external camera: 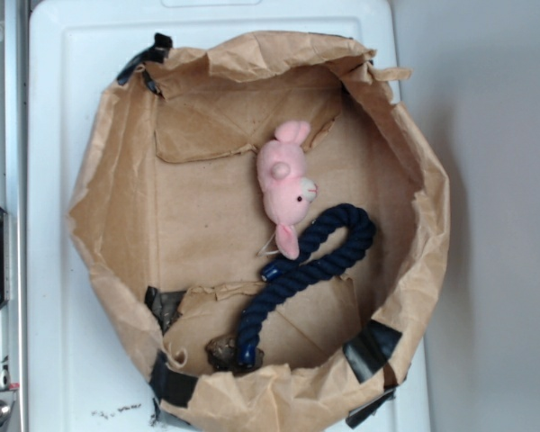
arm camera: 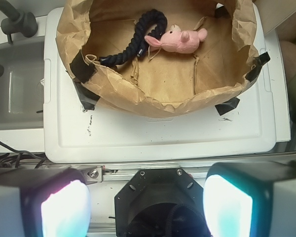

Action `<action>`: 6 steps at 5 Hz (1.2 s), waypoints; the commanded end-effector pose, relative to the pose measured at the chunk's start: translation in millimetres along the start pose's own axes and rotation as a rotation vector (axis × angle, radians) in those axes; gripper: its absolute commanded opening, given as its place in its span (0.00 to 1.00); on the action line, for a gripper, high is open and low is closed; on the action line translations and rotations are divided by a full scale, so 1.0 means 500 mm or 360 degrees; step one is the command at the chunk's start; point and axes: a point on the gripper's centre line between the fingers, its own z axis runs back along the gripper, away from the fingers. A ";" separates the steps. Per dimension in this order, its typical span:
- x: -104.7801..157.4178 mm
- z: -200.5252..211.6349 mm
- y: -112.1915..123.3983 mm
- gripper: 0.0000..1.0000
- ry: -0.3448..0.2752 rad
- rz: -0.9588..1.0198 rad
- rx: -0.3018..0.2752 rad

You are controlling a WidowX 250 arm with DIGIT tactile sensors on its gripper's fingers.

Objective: Grab the blue rope.

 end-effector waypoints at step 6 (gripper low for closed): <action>0.079 -0.006 0.042 1.00 0.0025 0.0217 -0.0012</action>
